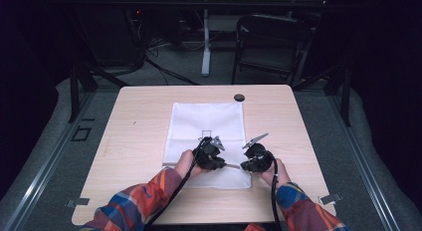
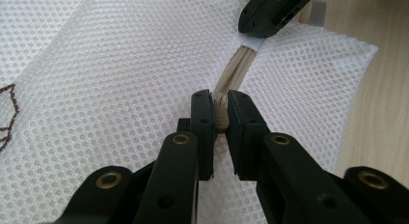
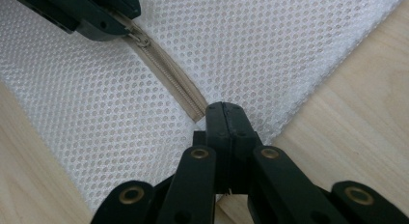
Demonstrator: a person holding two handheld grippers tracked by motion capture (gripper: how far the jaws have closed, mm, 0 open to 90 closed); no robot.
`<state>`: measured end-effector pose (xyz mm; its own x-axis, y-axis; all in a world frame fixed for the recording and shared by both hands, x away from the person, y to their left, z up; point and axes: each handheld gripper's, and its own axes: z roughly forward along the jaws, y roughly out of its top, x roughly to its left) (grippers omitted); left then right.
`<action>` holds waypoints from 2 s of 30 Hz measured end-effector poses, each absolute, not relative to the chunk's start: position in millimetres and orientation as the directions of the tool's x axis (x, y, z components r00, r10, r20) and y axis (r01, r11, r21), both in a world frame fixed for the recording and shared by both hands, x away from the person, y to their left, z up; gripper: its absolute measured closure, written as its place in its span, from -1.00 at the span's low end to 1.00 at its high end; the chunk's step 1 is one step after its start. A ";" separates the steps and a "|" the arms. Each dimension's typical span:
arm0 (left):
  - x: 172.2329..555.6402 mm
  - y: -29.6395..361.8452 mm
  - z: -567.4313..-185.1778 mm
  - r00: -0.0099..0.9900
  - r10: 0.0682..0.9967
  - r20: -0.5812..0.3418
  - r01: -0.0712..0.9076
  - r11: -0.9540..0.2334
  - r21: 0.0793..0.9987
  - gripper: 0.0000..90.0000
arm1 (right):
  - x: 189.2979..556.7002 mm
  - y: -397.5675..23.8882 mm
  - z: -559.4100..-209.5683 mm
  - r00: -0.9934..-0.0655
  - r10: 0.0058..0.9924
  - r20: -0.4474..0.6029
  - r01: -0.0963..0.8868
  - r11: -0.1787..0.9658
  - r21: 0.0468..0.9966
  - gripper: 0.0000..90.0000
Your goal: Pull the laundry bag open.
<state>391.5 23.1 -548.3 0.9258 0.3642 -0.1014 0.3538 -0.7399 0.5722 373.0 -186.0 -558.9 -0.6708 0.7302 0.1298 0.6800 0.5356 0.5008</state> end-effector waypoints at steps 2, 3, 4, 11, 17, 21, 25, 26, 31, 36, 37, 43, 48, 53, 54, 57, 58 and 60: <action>392.2 24.7 -548.5 0.925 0.365 -0.108 0.359 -0.738 0.571 0.82 | 372.9 -185.9 -558.9 -0.672 0.730 0.127 0.679 0.537 0.500 1.00; 392.4 25.5 -548.1 0.924 0.368 -0.106 0.360 -0.740 0.568 0.82 | 373.0 -185.9 -558.8 -0.672 0.730 0.127 0.679 0.538 0.500 1.00; 392.5 26.1 -548.2 0.924 0.369 -0.105 0.360 -0.740 0.569 0.82 | 373.0 -186.0 -558.8 -0.671 0.730 0.127 0.679 0.537 0.500 1.00; 393.4 34.5 -548.0 0.919 0.377 -0.113 0.372 -0.737 0.564 0.82 | 373.6 -186.5 -557.7 -0.680 0.724 0.116 0.674 0.555 0.488 1.00; 393.8 42.2 -547.5 0.915 0.384 -0.120 0.382 -0.735 0.561 0.82 | 373.8 -186.6 -557.4 -0.684 0.721 0.113 0.672 0.561 0.484 1.00; 393.8 47.1 -546.9 0.913 0.389 -0.123 0.387 -0.733 0.560 0.82 | 373.6 -186.5 -557.7 -0.681 0.723 0.115 0.673 0.556 0.488 1.00; 393.4 51.8 -545.5 0.910 0.396 -0.125 0.394 -0.729 0.560 0.82 | 373.5 -186.3 -557.3 -0.682 0.722 0.113 0.673 0.560 0.483 1.00; 393.6 53.5 -545.3 0.910 0.396 -0.124 0.393 -0.729 0.560 0.82 | 373.6 -186.2 -557.3 -0.683 0.722 0.113 0.673 0.561 0.483 1.00; 393.5 63.3 -544.5 0.901 0.414 -0.132 0.412 -0.718 0.561 0.82 | 373.5 -186.2 -557.3 -0.683 0.722 0.113 0.673 0.561 0.483 1.00; 393.7 71.5 -544.2 0.894 0.426 -0.141 0.427 -0.708 0.563 0.81 | 373.7 -186.0 -557.3 -0.684 0.721 0.112 0.672 0.562 0.483 1.00; 393.6 72.6 -543.7 0.893 0.427 -0.140 0.427 -0.711 0.559 0.81 | 373.7 -186.0 -557.3 -0.683 0.721 0.112 0.672 0.562 0.483 1.00; 392.5 79.7 -541.9 0.890 0.435 -0.138 0.432 -0.704 0.563 0.81 | 373.5 -186.3 -557.1 -0.684 0.720 0.114 0.673 0.563 0.481 1.00; 391.6 84.8 -541.2 0.888 0.439 -0.138 0.435 -0.704 0.562 0.81 | 373.6 -186.4 -557.2 -0.686 0.719 0.114 0.671 0.564 0.481 1.00; 392.0 91.5 -540.4 0.881 0.453 -0.138 0.446 -0.698 0.561 0.82 | 373.6 -186.6 -557.2 -0.686 0.719 0.114 0.671 0.565 0.481 1.00; 391.8 92.4 -540.2 0.881 0.452 -0.140 0.446 -0.695 0.564 0.82 | 373.6 -186.5 -557.1 -0.686 0.719 0.112 0.671 0.565 0.480 1.00; 391.2 94.6 -539.5 0.881 0.453 -0.139 0.446 -0.694 0.565 0.81 | 373.6 -186.5 -557.2 -0.687 0.718 0.112 0.670 0.566 0.482 1.00; 391.3 95.2 -539.4 0.880 0.454 -0.136 0.446 -0.697 0.561 0.82 | 373.6 -186.5 -557.1 -0.686 0.718 0.114 0.671 0.565 0.480 1.00; 391.4 96.6 -539.7 0.879 0.457 -0.136 0.448 -0.695 0.562 0.82 | 373.6 -186.6 -557.0 -0.687 0.718 0.114 0.671 0.566 0.479 1.00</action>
<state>391.4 96.6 -539.7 0.8792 0.4567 -0.1361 0.4481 -0.6952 0.5621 373.6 -186.6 -557.0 -0.6868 0.7178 0.1140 0.6709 0.5658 0.4793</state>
